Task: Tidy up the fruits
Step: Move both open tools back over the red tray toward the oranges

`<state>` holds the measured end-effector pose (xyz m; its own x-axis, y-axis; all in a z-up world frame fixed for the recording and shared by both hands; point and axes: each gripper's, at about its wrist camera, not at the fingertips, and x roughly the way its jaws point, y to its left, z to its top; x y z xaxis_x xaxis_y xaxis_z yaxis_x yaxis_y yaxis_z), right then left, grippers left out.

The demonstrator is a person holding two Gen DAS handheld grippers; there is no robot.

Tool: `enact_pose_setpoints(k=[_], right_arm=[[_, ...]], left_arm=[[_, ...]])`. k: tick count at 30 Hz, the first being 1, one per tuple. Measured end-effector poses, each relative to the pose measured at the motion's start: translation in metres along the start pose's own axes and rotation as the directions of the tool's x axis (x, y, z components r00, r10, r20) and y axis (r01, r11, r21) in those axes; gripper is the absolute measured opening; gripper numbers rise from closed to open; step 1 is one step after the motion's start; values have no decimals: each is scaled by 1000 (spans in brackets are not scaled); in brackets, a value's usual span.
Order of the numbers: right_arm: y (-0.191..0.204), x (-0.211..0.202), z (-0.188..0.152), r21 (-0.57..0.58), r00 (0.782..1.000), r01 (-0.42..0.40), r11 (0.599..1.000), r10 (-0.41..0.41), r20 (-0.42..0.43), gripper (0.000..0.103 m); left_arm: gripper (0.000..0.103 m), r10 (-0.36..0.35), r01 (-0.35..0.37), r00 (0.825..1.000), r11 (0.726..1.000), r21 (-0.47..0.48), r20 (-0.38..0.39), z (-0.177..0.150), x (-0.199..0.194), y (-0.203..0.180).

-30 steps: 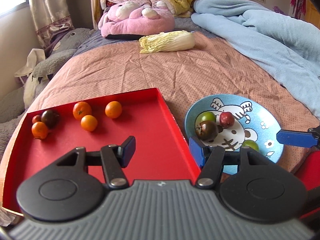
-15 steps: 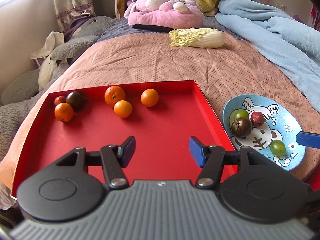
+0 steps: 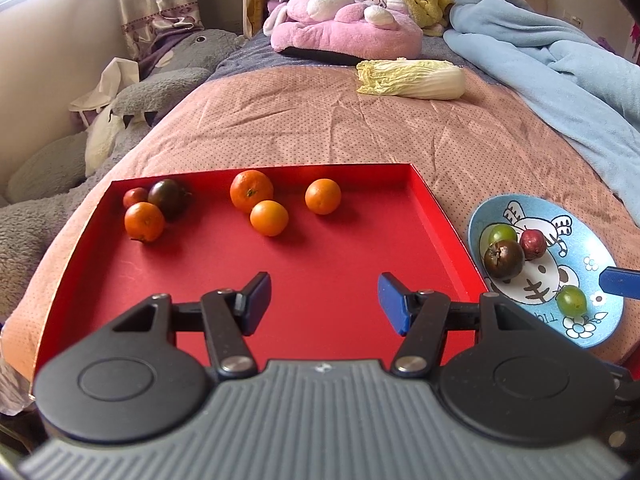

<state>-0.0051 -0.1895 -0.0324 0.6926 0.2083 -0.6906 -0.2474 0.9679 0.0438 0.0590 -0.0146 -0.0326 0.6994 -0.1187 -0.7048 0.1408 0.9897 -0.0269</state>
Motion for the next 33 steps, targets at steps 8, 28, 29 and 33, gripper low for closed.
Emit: enact_pose_setpoints(k=[8,28,29,33], right_arm=[[7,11,4,-12,1000,-14,1000,14,-16,91],[14,23,13,-24,999,-29,999,28,-20,91],[15,25,14,-27,999,-32,999,31,-19,91],[19,34,19,-37,999,-42,998,42,-16,91]], left_arm=[[62,15,-16,1000,999,-32,-16,0,8,14],[62,24,-26,999,998,-56,-26,3,13,27],[62,25,-27,999,998,-58,-28,3,15,28],[62,30,-32,999,997,-64,-30,3,17,34]])
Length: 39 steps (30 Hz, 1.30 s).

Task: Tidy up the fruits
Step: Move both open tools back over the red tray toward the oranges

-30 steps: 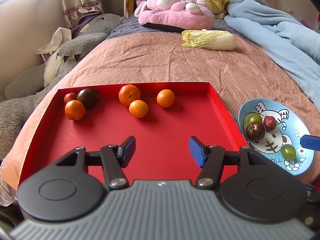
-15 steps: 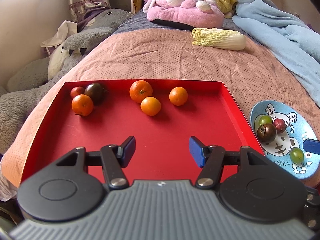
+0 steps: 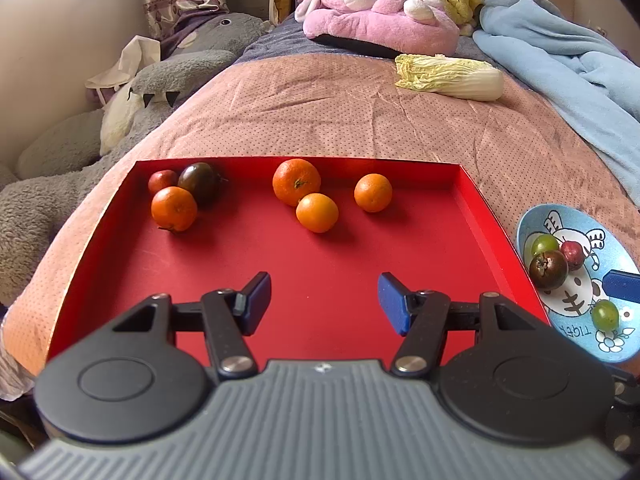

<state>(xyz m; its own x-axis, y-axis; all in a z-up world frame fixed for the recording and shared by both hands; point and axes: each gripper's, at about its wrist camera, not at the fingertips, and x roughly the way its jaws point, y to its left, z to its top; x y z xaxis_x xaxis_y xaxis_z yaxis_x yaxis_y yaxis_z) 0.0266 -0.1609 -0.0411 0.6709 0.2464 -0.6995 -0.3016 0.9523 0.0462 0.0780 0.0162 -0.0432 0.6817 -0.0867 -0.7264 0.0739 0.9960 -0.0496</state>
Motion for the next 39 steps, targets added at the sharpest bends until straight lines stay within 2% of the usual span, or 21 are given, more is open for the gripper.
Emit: enact_pose_setpoints(k=[10,28,39], right_arm=[[14,24,14,-34,999,-36,999,36,-2,91],[22,45,23,-55,998,-53,997,52,-17,91],[28,74,42,-83,998,-57,995,56,-20,91]], left_arm=[[62,16,-17,1000,1000,-23,-12,1,9,14],[62,26,-27,999,999,-47,-31,0,19,29],[62,36,-39,998,997,-67,-43,-1,25,45]])
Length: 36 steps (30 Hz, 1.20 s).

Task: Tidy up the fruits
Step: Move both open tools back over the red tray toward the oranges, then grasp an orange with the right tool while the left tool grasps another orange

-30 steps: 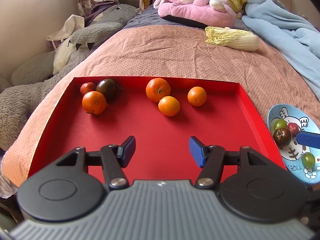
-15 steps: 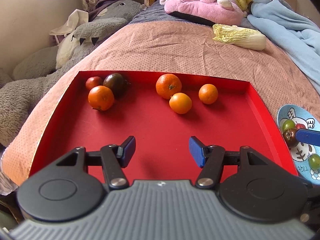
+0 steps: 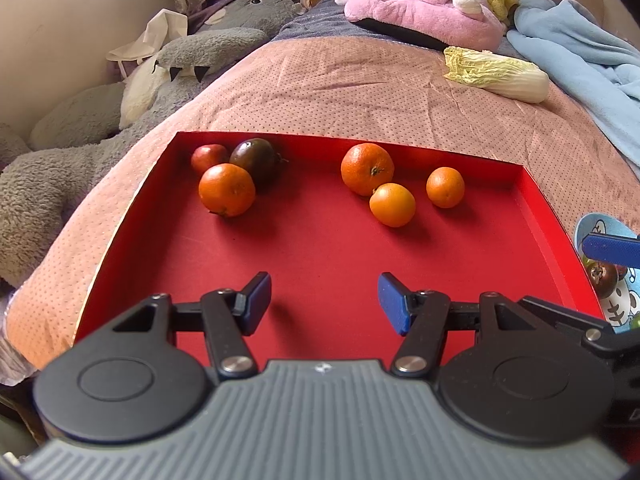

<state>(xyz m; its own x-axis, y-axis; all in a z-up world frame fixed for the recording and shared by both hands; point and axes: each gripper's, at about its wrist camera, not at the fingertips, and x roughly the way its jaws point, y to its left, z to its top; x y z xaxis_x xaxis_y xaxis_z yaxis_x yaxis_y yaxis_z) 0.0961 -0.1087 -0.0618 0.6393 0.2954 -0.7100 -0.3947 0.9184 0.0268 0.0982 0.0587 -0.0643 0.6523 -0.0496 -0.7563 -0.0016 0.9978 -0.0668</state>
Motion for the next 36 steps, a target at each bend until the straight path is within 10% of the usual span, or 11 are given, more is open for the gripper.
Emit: enact_pose_setpoints(k=[10,28,36], right_arm=[[3,38,27,-25,1000,-3,1000,4,4,89],[34,110,54,-56,992,-111,992,106,-74,36],[22,91,41,-18,991,-113,993,111,-68,36]], left_arm=[[62,31,-31,999,999,-28,7,-1,-2,22],[62,53,-52,998,998,-40,17,3,1,43],[62,80,-80,997,995,-55,-8,25,16,51]])
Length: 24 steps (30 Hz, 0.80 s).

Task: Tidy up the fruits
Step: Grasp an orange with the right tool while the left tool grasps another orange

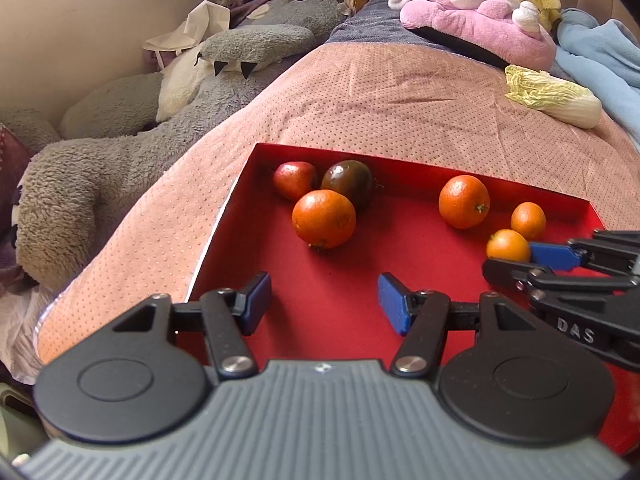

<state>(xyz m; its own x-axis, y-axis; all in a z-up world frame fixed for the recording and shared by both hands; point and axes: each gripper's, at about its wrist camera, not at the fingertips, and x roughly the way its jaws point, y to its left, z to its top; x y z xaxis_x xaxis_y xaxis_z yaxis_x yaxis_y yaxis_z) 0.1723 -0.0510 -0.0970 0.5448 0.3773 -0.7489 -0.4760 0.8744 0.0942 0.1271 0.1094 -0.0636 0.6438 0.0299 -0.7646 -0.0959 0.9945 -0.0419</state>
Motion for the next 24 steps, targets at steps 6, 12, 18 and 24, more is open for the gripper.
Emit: enact_pose_setpoints(k=[6,12,18,24], right_arm=[[-1,-37,-24,29,1000,-13,999,13,14,36],[2,-64,-41,35,1000,-13,999,13,24,36],[-3,-77,-50,56,1000,-6,998,5,26,36],[-6,-90,-52,64,999,1,998,-4,48,36]], left_arm=[[62,21,-21,1000,999,24,-21,18,18,-5],[61,58,-57,998,996,73,-23,25,29,-11],[42,74,-74,997,996,56,-9,24,27,-11],[40,83,-83,996,996,39,-8,19,20,-14]])
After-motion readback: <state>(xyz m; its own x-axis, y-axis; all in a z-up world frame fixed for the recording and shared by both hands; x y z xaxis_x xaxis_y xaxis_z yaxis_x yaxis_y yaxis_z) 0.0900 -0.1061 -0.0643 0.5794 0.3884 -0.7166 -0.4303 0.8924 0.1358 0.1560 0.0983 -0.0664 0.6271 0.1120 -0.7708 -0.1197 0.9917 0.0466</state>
